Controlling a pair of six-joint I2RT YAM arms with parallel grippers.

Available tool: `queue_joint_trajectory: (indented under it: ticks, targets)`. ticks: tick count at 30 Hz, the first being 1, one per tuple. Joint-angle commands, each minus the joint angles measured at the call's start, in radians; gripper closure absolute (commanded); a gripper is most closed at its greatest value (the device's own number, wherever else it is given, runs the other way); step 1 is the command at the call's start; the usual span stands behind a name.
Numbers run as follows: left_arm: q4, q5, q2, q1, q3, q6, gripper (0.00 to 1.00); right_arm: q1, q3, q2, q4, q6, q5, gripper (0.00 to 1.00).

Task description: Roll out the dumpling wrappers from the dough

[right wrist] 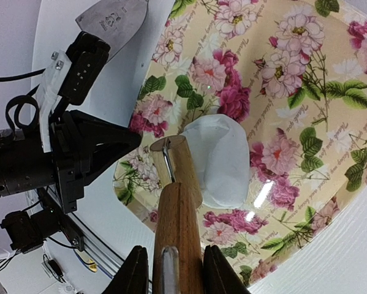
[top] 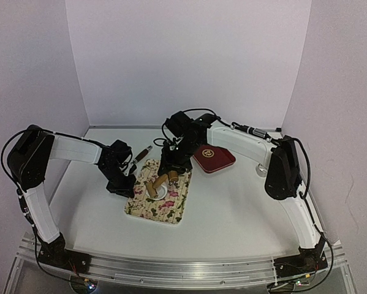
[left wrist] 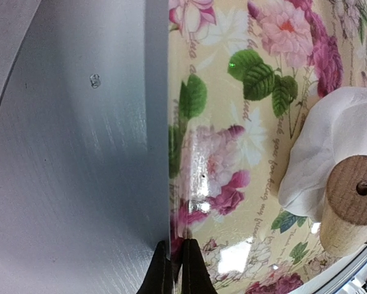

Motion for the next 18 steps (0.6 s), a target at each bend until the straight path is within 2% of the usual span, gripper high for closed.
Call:
queue_joint_trajectory:
  ticks: [1,18]
  targets:
    - [-0.001,-0.017,0.023,-0.001,0.006,0.007,1.00,0.002,-0.011,0.007,0.025,0.013,0.005,1.00]
    - [-0.006,-0.044,0.027,0.000,-0.006,0.008,1.00,-0.037,-0.097,-0.006,-0.069,0.039,0.129,1.00]
